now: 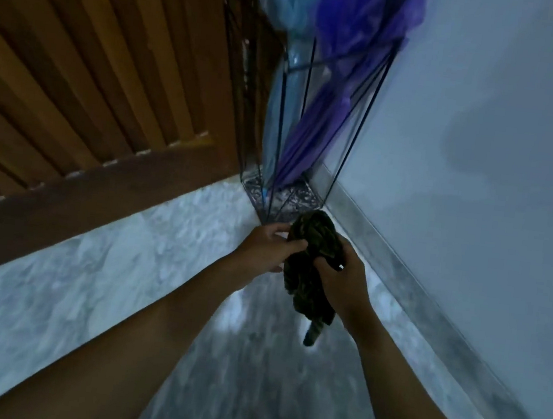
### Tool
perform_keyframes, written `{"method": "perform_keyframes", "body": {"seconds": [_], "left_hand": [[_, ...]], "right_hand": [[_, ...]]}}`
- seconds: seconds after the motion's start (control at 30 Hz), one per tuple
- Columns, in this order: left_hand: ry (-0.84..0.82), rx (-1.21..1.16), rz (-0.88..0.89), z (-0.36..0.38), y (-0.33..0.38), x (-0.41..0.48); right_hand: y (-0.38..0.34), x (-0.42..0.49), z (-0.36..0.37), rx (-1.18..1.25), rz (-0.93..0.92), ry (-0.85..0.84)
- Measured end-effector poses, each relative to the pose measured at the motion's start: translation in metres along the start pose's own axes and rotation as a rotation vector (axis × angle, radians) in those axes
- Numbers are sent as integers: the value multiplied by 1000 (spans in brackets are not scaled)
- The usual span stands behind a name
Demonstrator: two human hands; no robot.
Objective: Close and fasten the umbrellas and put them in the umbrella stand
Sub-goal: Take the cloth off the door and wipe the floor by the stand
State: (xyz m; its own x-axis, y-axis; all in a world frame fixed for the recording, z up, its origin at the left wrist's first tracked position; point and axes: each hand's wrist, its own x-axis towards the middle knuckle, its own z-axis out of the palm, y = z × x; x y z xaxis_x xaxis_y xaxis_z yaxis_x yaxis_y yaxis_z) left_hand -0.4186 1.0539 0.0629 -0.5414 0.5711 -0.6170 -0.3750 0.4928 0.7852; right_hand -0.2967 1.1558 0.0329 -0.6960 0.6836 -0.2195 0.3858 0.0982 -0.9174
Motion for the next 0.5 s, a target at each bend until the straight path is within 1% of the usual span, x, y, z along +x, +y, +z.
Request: {"method": "perform_keyframes", "body": {"seconds": [0.1, 0.17, 0.2, 0.27, 0.33, 0.4, 0.43, 0.5], "left_hand": [[0, 27, 3, 8, -50, 66], [52, 112, 50, 7, -85, 105], [100, 211, 83, 5, -103, 124], [196, 503, 112, -2, -137, 158], [288, 761, 86, -11, -162, 180], [350, 956, 30, -20, -181, 192], [349, 1012, 4, -25, -187, 196], [314, 997, -33, -34, -196, 203]], "right_hand": [[72, 36, 14, -43, -14, 40], [109, 61, 13, -107, -44, 60], [123, 74, 11, -151, -65, 71], [144, 102, 6, -221, -110, 105], [155, 129, 3, -275, -175, 144], [161, 156, 2, -417, -221, 179], [164, 170, 2, -527, -259, 199], [167, 195, 1, -736, -353, 237]]}}
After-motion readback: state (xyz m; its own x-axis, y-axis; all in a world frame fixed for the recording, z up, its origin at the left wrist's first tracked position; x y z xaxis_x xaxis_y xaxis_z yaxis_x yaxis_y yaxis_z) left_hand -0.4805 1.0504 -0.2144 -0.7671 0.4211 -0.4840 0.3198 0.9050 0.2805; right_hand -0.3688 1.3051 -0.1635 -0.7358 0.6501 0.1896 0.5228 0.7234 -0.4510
